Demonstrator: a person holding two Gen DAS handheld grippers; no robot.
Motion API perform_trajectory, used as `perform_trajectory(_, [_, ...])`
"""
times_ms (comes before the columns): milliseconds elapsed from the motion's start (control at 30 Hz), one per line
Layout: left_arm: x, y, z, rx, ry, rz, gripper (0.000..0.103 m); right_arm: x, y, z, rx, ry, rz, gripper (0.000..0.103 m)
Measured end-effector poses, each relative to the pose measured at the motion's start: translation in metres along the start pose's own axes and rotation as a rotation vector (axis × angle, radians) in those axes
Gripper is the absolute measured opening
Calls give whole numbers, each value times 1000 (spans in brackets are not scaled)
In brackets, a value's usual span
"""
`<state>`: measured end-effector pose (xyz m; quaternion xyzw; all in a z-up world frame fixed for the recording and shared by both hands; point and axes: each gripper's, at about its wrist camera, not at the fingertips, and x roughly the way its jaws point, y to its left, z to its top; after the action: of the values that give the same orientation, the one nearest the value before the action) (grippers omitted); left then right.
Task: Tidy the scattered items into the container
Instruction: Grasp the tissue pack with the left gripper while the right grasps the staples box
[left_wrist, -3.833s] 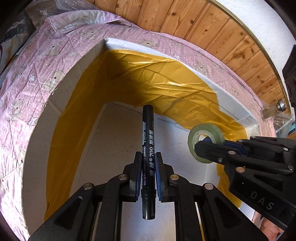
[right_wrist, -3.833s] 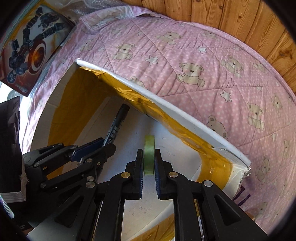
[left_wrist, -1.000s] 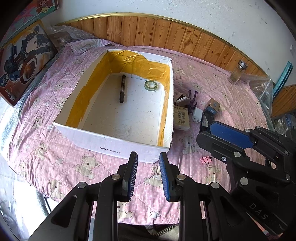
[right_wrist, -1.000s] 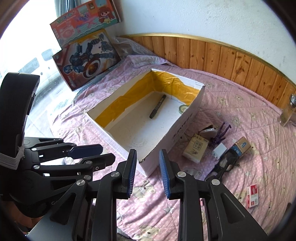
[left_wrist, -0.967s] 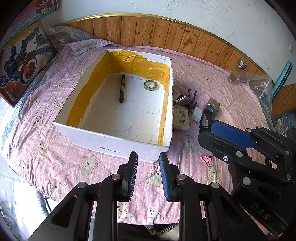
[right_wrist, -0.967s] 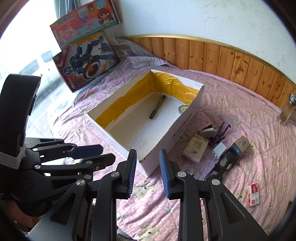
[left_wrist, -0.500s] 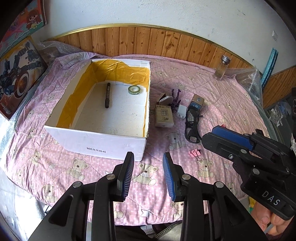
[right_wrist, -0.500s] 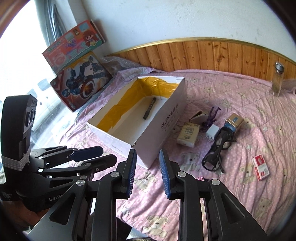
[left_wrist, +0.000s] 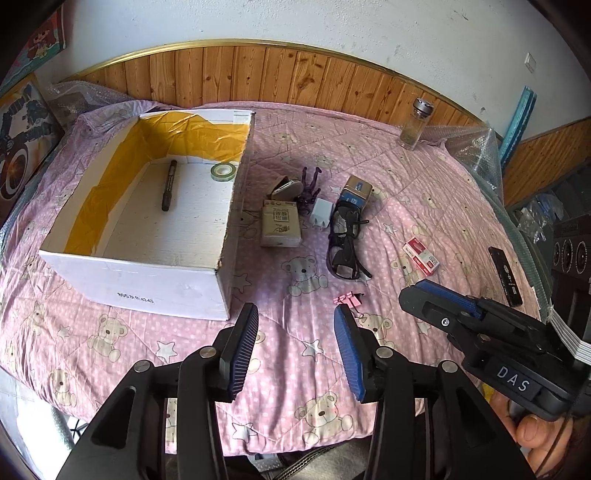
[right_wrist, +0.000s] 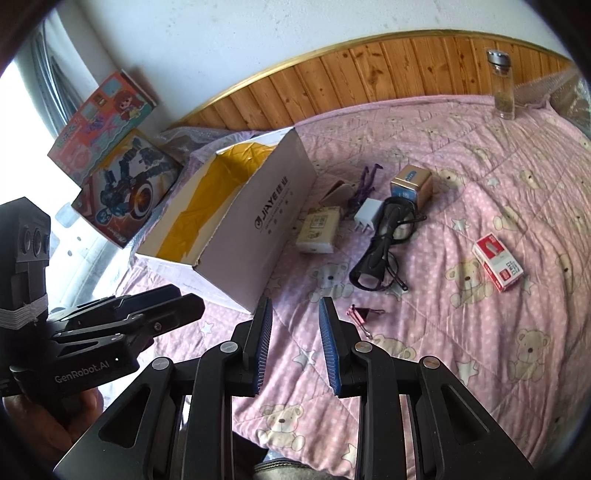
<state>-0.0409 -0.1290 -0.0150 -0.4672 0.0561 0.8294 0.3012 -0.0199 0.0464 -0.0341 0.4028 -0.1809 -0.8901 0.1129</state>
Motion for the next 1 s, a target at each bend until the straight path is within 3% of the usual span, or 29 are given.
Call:
perform_trajectory(233, [24,-14,9,-1,19,-16,48,-2,-45,-2,80,-12,-48,28])
perform_trajectory(367, [43,-20,17,-7,34,-27,55,-6,-83,0,140,-25,-100,30])
perform_trajectory(533, [72,-27,28,-2,65,-28,56,-9,-122,7,171,-34,-185,34])
perform_trajectory(1000, [148,-7,62,-57,116,51,64,21,-168,29,49,26,-334,44])
